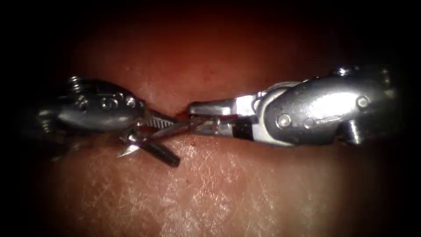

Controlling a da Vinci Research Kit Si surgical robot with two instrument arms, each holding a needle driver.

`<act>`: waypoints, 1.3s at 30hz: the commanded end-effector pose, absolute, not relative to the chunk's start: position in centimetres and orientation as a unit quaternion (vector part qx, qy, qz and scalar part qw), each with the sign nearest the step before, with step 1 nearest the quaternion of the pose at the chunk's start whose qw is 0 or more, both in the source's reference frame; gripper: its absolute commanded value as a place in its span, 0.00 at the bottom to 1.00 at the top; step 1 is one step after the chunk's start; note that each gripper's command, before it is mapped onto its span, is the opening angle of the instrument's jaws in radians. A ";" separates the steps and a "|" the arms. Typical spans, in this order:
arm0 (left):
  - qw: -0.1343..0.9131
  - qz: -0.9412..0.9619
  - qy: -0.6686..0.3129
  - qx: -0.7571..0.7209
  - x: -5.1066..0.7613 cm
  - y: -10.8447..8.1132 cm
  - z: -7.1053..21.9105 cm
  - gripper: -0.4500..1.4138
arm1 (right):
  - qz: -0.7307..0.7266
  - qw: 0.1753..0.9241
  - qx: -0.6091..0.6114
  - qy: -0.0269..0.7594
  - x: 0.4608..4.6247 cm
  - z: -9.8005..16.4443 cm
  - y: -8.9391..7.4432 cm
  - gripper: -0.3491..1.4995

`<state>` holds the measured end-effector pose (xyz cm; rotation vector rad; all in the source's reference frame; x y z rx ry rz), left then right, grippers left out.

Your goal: Wound Closure

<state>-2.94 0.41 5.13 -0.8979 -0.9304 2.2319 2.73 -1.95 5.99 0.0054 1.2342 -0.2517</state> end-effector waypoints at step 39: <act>0.402 0.693 -0.338 -0.494 -2.93 0.6 5.3 0.00 | 0.270 0.770 -0.025 0.578 2.62 6.0 -2.0 0.82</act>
